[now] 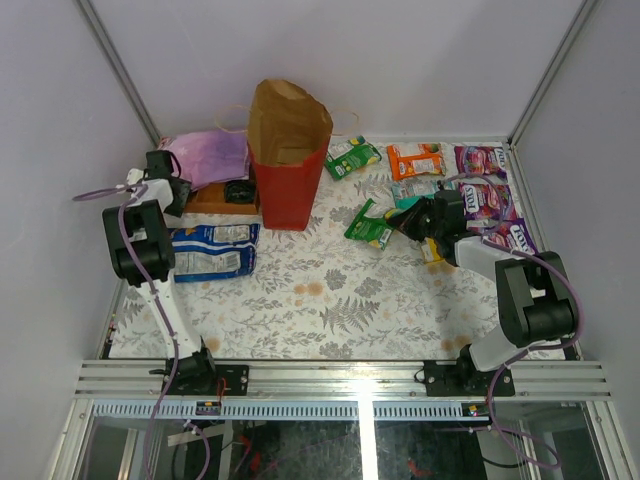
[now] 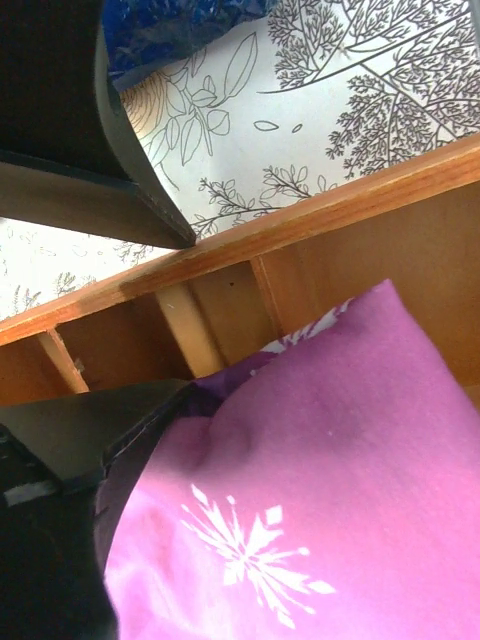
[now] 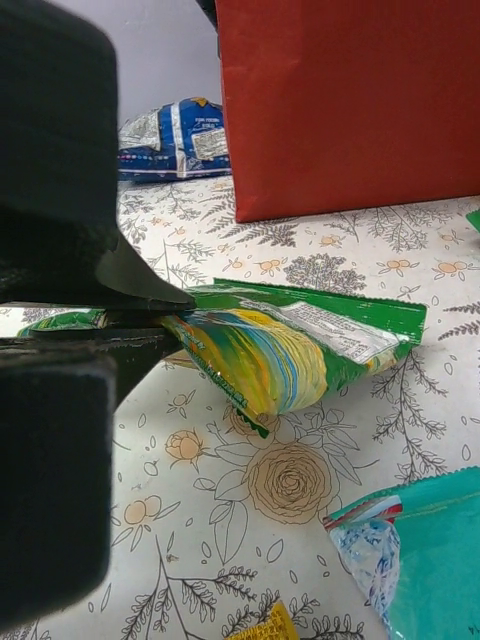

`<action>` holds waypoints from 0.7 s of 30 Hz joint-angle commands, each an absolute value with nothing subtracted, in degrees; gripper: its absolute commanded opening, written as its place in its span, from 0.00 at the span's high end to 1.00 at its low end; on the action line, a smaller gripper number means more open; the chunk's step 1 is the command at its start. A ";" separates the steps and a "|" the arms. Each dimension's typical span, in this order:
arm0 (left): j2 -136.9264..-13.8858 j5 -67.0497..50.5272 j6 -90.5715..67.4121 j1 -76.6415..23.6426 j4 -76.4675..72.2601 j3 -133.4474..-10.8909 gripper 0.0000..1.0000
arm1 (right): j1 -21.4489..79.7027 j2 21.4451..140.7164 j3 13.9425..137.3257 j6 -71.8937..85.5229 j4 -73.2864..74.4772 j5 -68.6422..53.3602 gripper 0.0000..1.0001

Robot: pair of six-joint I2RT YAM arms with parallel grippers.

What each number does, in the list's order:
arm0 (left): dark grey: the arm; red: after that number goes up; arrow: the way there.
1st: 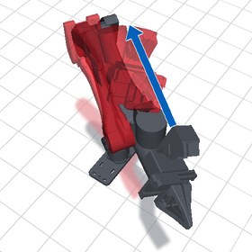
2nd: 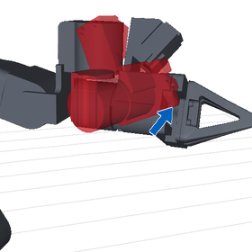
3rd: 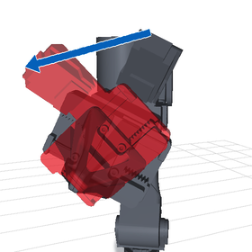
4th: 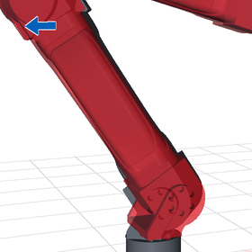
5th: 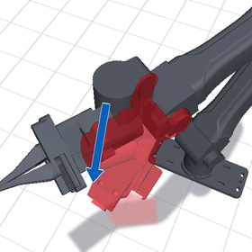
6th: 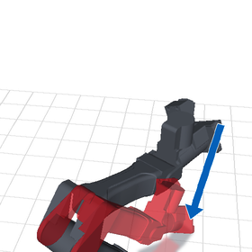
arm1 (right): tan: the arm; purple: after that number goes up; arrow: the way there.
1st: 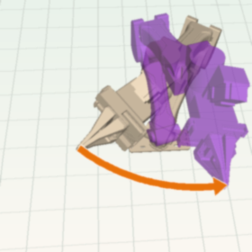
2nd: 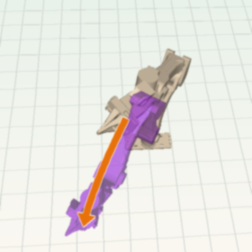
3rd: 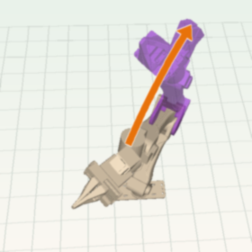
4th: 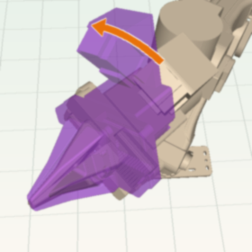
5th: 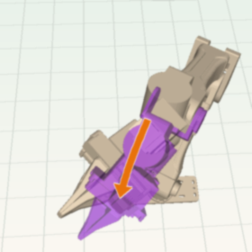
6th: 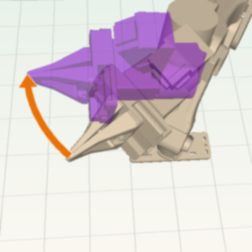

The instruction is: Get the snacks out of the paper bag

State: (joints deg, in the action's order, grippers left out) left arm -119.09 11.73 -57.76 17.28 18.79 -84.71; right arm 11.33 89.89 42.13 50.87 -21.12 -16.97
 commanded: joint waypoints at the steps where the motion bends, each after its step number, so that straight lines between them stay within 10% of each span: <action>1: -119.89 10.42 -57.60 16.65 18.98 -84.57 0.47 | 10.59 89.73 42.02 51.84 -25.66 -19.10 1.00; 6: -121.45 9.29 -56.39 16.67 18.81 -84.72 0.59 | 10.17 89.39 41.71 51.95 -25.71 -19.42 1.00; 10: -122.25 7.70 -57.20 16.73 18.85 -85.11 0.98 | 9.82 89.22 41.53 52.11 -25.78 -19.76 1.00; 21: -115.83 12.08 -67.64 16.73 20.70 -79.31 1.00 | 9.46 89.57 41.91 52.76 -25.82 -20.22 1.00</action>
